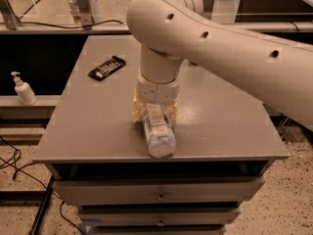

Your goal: Pick blue plastic bottle

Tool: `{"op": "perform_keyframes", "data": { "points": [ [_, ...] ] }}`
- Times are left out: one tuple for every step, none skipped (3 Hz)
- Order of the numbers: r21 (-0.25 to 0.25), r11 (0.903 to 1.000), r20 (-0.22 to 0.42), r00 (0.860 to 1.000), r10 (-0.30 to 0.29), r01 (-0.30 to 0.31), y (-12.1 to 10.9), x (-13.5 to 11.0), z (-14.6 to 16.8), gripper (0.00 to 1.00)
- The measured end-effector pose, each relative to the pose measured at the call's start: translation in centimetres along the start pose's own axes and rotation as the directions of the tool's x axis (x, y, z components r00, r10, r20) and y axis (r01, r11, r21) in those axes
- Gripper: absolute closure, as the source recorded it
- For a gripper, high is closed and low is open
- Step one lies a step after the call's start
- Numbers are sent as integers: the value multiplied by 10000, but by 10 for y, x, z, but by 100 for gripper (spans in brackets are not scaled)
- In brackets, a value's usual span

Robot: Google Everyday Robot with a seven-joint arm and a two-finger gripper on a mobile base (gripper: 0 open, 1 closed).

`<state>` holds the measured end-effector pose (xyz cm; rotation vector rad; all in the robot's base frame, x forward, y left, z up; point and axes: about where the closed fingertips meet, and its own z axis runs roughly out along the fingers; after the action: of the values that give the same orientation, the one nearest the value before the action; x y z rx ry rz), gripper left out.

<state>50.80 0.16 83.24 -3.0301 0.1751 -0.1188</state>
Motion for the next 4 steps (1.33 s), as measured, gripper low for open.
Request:
{"op": "perform_keyframes", "data": {
  "points": [
    [-89, 10000, -35, 10000, -1, 0, 7, 2, -2, 64],
    [298, 9977, -142, 9980, 618, -613, 12, 6, -31, 86],
    [1414, 9730, -7, 9829, 1843, -1824, 22, 13, -85, 100],
    [1949, 9657, -175, 9838, 1783, -1715, 10, 17, -103, 100]
  ]
}}
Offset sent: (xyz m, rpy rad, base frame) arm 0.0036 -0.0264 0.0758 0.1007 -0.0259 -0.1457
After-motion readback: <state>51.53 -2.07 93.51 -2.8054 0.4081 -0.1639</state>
